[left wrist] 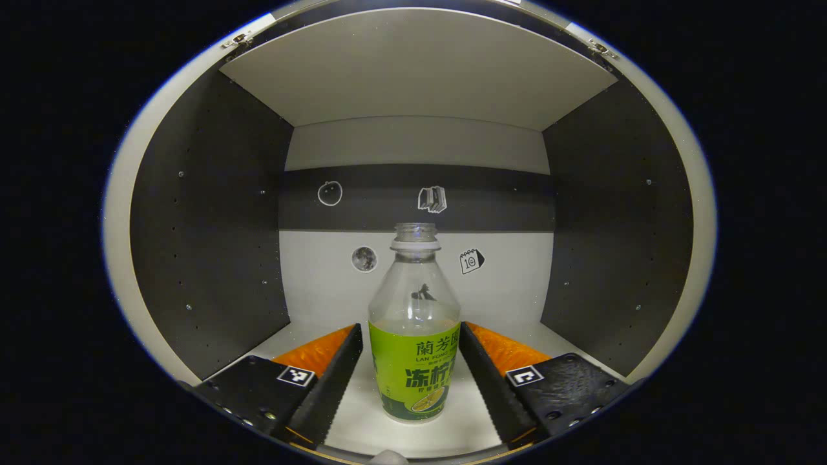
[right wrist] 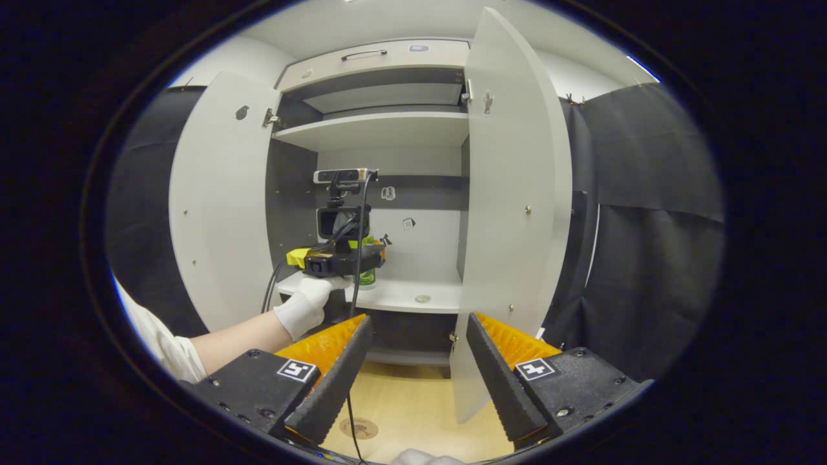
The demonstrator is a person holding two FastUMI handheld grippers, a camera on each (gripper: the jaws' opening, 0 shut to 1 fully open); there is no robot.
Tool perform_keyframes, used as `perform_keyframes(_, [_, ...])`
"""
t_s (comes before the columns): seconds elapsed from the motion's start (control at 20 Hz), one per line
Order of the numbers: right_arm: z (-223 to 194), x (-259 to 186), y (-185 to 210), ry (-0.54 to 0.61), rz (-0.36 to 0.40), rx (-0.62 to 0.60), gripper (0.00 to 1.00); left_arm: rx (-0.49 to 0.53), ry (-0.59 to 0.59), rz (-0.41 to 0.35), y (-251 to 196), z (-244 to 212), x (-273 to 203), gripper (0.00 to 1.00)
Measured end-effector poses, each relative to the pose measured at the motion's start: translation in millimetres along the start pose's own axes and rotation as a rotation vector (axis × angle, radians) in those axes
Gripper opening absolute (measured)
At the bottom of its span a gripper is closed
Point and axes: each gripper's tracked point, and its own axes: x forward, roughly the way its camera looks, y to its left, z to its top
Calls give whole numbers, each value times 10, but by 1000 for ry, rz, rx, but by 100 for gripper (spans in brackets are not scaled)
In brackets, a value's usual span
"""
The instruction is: Grasp the bottle in the cabinet with the left hand and place it on the coaster, then close the right door with the right hand and the left door with the left hand.
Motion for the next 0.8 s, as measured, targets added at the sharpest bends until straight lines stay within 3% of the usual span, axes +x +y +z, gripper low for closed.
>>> perform_keyframes(0.05, [6,-12,-8,-3,0,1,97,1,-4,3,29,25,-12,77])
perform_keyframes(0.45, [1,-149,-28,-28,8,13,97,9,-93,-90,46,385,-910,77])
perform_keyframes(0.6, [-88,-212,-103,-24,-2,8,95,17,-101,-141,43,281,-1427,80])
perform_keyframes(0.8, [-190,-322,-154,-34,-2,23,97,-4,-97,-205,-45,-50,-2102,77])
